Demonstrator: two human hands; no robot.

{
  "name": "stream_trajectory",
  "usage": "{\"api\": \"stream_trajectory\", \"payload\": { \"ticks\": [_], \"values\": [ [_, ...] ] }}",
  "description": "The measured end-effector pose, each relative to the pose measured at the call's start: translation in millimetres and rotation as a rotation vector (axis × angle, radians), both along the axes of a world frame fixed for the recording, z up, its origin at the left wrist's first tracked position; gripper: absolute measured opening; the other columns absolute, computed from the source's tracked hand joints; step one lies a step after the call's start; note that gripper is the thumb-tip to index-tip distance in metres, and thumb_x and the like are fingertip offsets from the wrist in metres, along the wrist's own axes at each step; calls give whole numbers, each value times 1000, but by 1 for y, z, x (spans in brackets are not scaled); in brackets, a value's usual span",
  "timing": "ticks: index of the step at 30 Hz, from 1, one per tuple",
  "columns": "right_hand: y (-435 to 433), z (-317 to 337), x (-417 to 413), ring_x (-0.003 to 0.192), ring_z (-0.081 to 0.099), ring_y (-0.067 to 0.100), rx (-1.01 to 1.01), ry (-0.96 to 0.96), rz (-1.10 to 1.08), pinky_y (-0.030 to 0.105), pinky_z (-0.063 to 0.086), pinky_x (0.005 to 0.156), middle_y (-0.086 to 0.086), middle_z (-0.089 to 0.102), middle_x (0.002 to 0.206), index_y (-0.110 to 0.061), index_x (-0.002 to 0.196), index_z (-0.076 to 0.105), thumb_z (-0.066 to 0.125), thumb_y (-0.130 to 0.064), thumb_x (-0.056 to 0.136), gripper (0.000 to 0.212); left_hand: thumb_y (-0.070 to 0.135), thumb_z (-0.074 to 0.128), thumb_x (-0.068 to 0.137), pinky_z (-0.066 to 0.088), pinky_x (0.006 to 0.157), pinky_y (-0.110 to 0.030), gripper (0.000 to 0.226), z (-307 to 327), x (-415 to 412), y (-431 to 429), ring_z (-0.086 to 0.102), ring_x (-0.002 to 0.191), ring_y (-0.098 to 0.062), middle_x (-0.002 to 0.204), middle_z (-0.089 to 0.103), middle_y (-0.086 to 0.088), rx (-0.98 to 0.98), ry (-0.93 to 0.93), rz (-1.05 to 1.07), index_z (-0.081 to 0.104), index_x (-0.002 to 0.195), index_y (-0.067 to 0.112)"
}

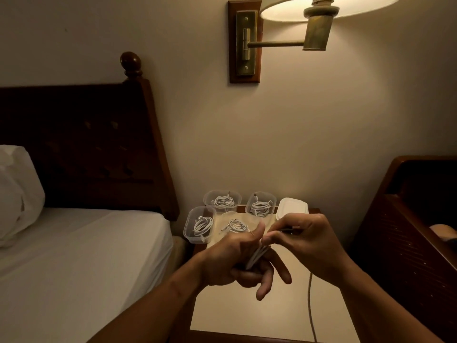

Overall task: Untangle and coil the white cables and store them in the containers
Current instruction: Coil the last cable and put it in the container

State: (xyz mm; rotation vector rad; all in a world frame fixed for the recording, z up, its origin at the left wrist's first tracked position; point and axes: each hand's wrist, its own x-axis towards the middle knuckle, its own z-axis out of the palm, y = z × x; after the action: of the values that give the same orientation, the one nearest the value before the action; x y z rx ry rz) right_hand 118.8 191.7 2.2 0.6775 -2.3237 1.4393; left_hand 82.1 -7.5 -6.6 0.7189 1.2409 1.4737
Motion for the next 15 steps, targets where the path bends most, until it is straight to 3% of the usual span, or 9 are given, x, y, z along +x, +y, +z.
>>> {"api": "stream_trajectory", "payload": {
  "ticks": [3,6,9,11,13,15],
  "values": [
    [-2,-2,-1,78,72,27,-176,-100,56,38,60,67,3,75,80,-12,90,80,74,-29,88,18,55,14,107,23,43,-19,70,-3,8,2,25,37,-7,69,68,-5,115,-66,57,61,108,4],
    [-9,-14,0,66,64,21,-368,-198,8,33,49,51,8,71,75,-9,93,79,66,-31,91,25,46,23,109,20,47,-25,57,-1,15,7,33,37,-4,67,65,-5,216,-62,141,61,103,4],
    [-21,-26,7,53,49,30,-510,-316,-14,33,38,46,20,63,67,-13,92,78,58,-19,94,21,38,28,109,38,48,-19,50,10,22,15,52,43,-7,74,66,-15,360,-120,241,63,105,1],
    [-31,-35,13,46,39,25,-517,-395,-35,27,32,43,11,58,56,-15,83,76,57,-12,97,24,37,31,109,57,68,-27,53,17,21,20,71,67,-19,88,69,-23,427,-157,328,67,112,-1],
    [-37,-38,19,47,37,25,-463,-475,-67,29,30,46,10,54,56,-17,66,71,54,-4,99,40,37,33,108,58,93,-40,53,25,19,23,73,99,-33,110,71,-26,428,-121,405,66,117,-3],
    [-38,-39,25,53,46,17,-203,-425,-64,26,36,51,1,58,59,-24,69,69,52,-13,102,39,34,33,108,54,102,-47,52,32,14,24,68,113,-40,123,68,-30,384,-48,501,60,123,-8]
  ]
}}
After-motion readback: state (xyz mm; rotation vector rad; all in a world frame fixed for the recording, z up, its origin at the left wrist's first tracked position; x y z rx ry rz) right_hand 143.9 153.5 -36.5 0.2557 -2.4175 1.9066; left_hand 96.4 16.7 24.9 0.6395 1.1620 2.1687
